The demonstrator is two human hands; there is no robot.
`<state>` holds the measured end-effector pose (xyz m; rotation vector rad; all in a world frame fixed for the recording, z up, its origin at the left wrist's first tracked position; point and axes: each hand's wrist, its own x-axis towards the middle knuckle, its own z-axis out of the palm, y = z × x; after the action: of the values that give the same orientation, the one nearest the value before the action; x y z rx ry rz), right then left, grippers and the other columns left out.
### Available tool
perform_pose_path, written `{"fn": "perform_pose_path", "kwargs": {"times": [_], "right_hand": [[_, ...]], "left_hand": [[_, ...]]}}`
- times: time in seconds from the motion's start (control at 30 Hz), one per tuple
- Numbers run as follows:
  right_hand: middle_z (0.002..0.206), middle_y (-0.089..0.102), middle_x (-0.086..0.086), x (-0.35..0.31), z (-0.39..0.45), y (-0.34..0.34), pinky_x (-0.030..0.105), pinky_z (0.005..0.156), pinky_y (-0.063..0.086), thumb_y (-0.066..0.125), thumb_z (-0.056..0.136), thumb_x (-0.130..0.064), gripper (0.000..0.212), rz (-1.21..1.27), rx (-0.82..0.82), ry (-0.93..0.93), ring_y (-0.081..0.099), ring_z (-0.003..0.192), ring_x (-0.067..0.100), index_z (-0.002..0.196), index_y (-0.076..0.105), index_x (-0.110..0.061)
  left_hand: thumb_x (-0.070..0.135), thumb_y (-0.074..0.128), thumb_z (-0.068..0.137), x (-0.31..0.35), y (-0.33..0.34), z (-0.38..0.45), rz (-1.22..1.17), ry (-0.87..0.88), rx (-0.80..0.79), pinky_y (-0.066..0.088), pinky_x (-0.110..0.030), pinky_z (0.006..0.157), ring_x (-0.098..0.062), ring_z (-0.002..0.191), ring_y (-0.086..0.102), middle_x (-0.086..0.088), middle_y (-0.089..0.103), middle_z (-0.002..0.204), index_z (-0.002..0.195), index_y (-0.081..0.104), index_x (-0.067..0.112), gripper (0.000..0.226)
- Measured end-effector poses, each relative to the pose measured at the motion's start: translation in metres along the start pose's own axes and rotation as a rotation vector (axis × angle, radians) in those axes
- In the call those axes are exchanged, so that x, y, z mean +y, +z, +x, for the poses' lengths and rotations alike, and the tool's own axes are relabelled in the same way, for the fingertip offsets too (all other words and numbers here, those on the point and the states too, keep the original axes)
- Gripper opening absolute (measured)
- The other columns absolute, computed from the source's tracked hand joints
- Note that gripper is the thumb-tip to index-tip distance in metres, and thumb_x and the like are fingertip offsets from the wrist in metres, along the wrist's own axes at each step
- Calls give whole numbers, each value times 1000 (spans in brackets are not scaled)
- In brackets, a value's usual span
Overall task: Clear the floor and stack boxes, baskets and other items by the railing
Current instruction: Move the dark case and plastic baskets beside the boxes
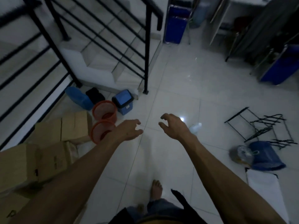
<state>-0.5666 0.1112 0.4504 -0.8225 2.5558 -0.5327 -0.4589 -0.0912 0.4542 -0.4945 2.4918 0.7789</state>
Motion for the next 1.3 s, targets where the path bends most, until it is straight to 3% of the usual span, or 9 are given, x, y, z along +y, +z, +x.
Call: {"fn": "perform_pose_path", "kwargs": {"times": [0.37, 0.53, 0.7, 0.83, 0.97, 1.17, 1.3], "right_hand": [[133, 57, 8, 73, -163, -32, 41, 94, 49, 51, 100, -44, 42, 5, 274, 296, 56, 118, 25, 131, 55, -17], [133, 57, 7, 126, -236, -45, 38, 95, 48, 50, 100, -46, 45, 23, 361, 456, 55, 119, 24, 133, 53, -15], [133, 57, 10, 190, -301, -60, 40, 95, 49, 51, 100, -45, 45, 97, 471, 617, 56, 115, 27, 132, 55, -14], [126, 61, 11, 258, -346, -73, 38, 88, 50, 52, 99, -43, 41, 160, 530, 707, 59, 107, 27, 124, 59, -13], [124, 63, 9, 334, -392, -95, 37, 88, 49, 54, 98, -41, 38, 192, 569, 765, 58, 106, 25, 123, 60, -14], [129, 59, 11, 433, -455, -136, 27, 87, 38, 53, 101, -36, 38, 204, 540, 803, 55, 114, 25, 130, 56, -11], [130, 58, 8, 499, -474, -157, 29, 88, 42, 53, 100, -40, 40, 195, 520, 817, 56, 113, 21, 131, 54, -15]], "left_hand": [[53, 61, 93, 96, 39, -28, 3, 266, -57, 41, -24, 91, -19, 121, 55, -8, 56, 139, 142, 49, 22, 60], [51, 62, 92, 174, 76, -37, 37, 370, -101, 48, -32, 98, -21, 116, 59, -6, 61, 132, 139, 53, 20, 57], [49, 61, 93, 262, 127, -42, -9, 438, -167, 40, -26, 87, -19, 112, 57, -5, 62, 130, 135, 57, 20, 51], [51, 64, 90, 335, 177, -34, 0, 447, -251, 44, -29, 94, -21, 115, 59, -5, 64, 128, 133, 59, 18, 54], [50, 67, 88, 417, 225, -19, -92, 381, -347, 56, -41, 94, -23, 109, 65, -8, 65, 122, 129, 59, 16, 54], [42, 66, 93, 533, 288, -4, -223, 291, -422, 58, -35, 84, -20, 103, 66, -11, 65, 116, 122, 60, 13, 41], [37, 63, 96, 593, 322, 4, -254, 271, -445, 57, -34, 82, -20, 100, 67, -9, 66, 114, 123, 58, 13, 37]]}}
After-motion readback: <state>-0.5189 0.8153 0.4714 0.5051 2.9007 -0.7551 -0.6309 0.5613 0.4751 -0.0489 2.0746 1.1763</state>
